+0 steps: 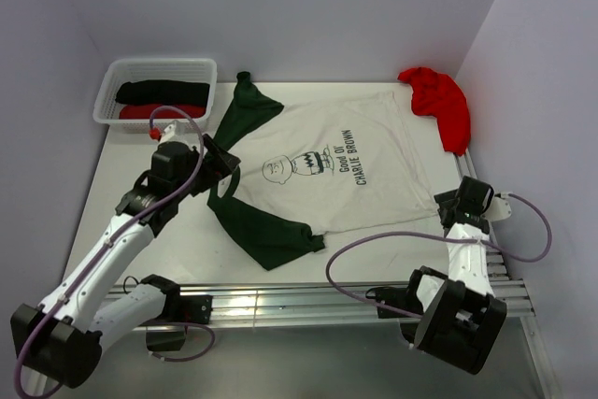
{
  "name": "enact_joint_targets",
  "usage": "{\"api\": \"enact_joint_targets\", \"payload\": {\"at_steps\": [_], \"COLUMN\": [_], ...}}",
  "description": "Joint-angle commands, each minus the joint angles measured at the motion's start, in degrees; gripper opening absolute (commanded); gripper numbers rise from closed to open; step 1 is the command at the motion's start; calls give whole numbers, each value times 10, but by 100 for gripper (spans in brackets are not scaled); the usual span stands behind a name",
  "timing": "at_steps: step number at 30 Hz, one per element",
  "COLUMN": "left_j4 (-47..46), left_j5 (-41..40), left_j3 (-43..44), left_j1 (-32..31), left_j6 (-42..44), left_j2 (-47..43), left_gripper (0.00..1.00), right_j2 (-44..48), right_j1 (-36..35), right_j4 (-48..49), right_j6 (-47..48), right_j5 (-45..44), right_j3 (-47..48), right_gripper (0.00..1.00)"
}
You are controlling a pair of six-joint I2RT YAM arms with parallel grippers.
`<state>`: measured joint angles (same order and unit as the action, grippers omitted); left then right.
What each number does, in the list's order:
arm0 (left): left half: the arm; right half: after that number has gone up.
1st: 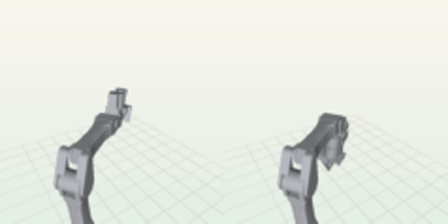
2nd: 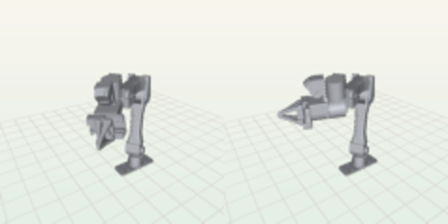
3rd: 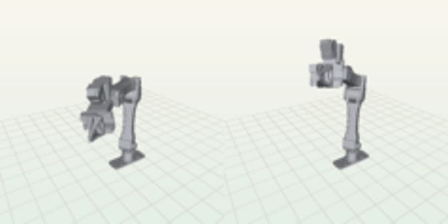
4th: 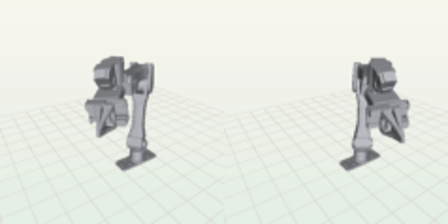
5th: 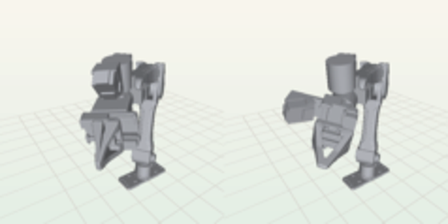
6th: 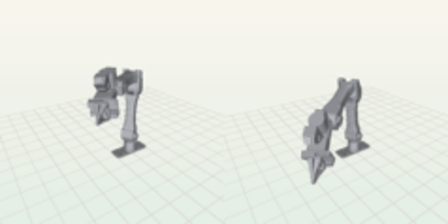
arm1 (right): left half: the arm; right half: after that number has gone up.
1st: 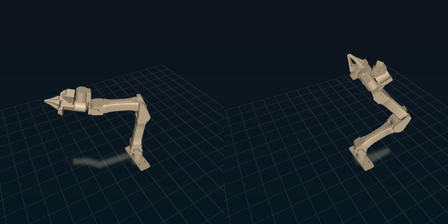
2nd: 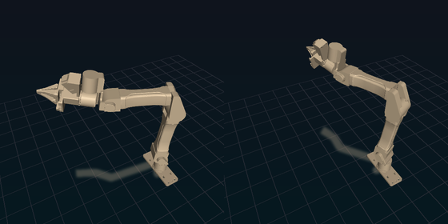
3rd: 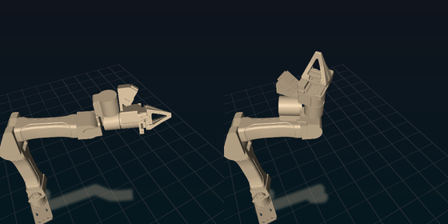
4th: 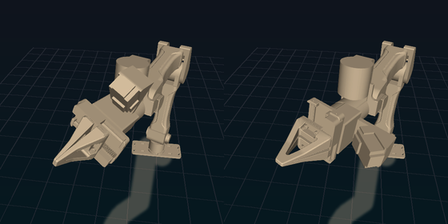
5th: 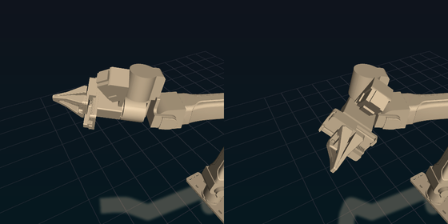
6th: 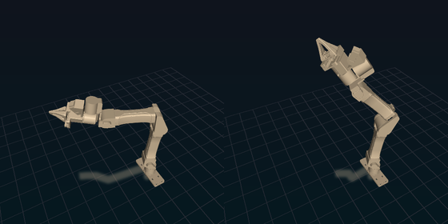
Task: Roll the t-shirts
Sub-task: Flatten the tshirt
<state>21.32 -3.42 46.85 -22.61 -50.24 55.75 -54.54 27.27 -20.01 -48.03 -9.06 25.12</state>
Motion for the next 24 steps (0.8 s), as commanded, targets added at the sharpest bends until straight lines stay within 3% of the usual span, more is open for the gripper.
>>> {"api": "enact_joint_targets", "payload": {"at_steps": [1, 6, 12, 24], "left_j4": [-8, 9, 15, 32], "left_j5": [25, 18, 8, 8], "left_j3": [-11, -4, 23, 39], "left_j1": [-5, -14, -45, -72], "left_j6": [8, 10, -9, -27], "left_j2": [-48, -56, -24, -5], "left_gripper": [100, 99, 100, 99], "right_j2": [46, 54, -14, -108], "right_j1": [3, 3, 3, 2], "right_j4": [21, 61, 111, 161], "right_j6": [26, 38, 31, 16], "right_j5": [-17, 43, 103, 91], "right_j3": [-7, -29, -47, -50], "right_gripper": [75, 78, 67, 57]}}
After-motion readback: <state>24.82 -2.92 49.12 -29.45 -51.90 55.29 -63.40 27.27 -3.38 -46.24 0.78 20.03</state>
